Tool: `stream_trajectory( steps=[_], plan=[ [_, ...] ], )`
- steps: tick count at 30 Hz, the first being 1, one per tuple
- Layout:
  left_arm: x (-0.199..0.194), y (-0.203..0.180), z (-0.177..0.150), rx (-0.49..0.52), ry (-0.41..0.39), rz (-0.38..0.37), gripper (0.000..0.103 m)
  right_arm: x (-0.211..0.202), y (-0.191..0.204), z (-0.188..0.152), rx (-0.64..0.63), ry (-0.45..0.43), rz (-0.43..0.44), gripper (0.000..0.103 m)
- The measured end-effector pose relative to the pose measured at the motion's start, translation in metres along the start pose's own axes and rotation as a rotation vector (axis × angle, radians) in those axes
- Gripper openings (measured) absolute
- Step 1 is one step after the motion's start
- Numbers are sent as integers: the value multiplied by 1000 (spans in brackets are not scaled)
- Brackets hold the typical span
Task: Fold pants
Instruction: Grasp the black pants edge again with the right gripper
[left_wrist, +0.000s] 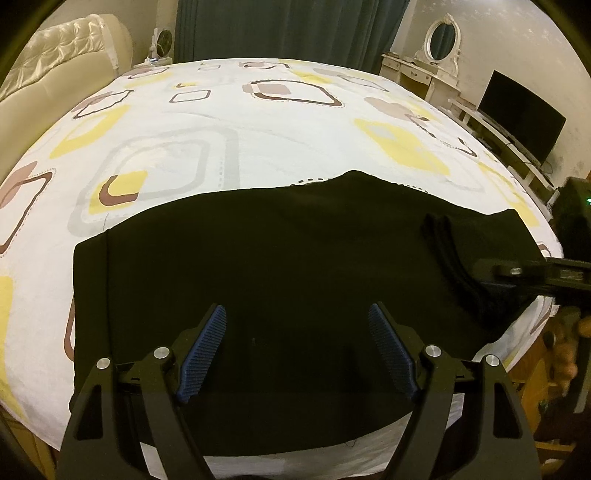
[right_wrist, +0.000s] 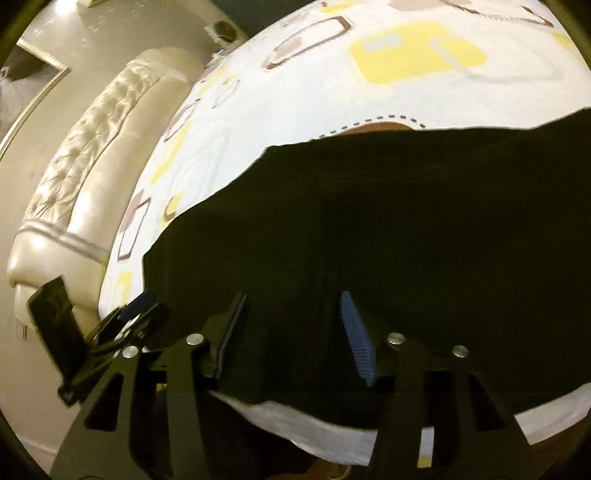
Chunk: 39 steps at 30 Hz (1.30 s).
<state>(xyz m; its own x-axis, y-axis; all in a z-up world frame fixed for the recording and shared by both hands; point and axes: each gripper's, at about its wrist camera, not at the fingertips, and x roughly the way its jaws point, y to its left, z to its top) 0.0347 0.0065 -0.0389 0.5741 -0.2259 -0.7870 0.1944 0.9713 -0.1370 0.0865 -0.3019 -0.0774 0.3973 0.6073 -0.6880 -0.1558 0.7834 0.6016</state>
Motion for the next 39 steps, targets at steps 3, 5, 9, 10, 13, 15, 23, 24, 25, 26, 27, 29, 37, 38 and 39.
stream_trajectory(
  steps=[3,5,9,10,13,15,23,24,25,26,27,29,37,38,39],
  plan=[
    [1,0,1,-4,1,-5,78,-42,-17,-3,23,-54,51,51],
    [1,0,1,-11,2,-12,78,-75,-37,-4,48,-105,48,51],
    [1,-4,1,0,-1,-14,78,-150,-106,-11,185,-260,-37,52],
    [1,-4,1,2,-2,-14,78,-166,-131,-18,260,-304,-71,52],
    [1,-6,1,-2,-4,-20,78,-169,-177,-31,388,-287,-69,52],
    [0,-7,1,-4,-5,-22,78,-153,-192,-37,425,-242,-43,52],
    [4,-11,-4,10,11,-17,78,-123,-207,-46,417,-187,-68,23],
    [5,-11,-4,12,12,-16,78,-121,-209,-48,416,-192,-68,23],
    [5,-12,-5,15,13,-16,78,-122,-212,-50,411,-194,-66,23],
    [5,-12,-5,18,13,-16,78,-122,-212,-50,414,-193,-62,23],
    [5,-12,-5,20,13,-16,78,-122,-211,-50,413,-189,-58,24],
    [5,-12,-5,19,13,-16,78,-123,-210,-47,395,-176,-43,26],
    [1,-10,-2,10,-5,-24,78,-152,-199,-11,323,-205,6,51],
    [0,-9,-2,8,-9,-25,78,-152,-199,0,315,-216,1,51],
    [-1,-8,-1,6,-13,-26,78,-152,-201,7,311,-217,4,52]
  ],
)
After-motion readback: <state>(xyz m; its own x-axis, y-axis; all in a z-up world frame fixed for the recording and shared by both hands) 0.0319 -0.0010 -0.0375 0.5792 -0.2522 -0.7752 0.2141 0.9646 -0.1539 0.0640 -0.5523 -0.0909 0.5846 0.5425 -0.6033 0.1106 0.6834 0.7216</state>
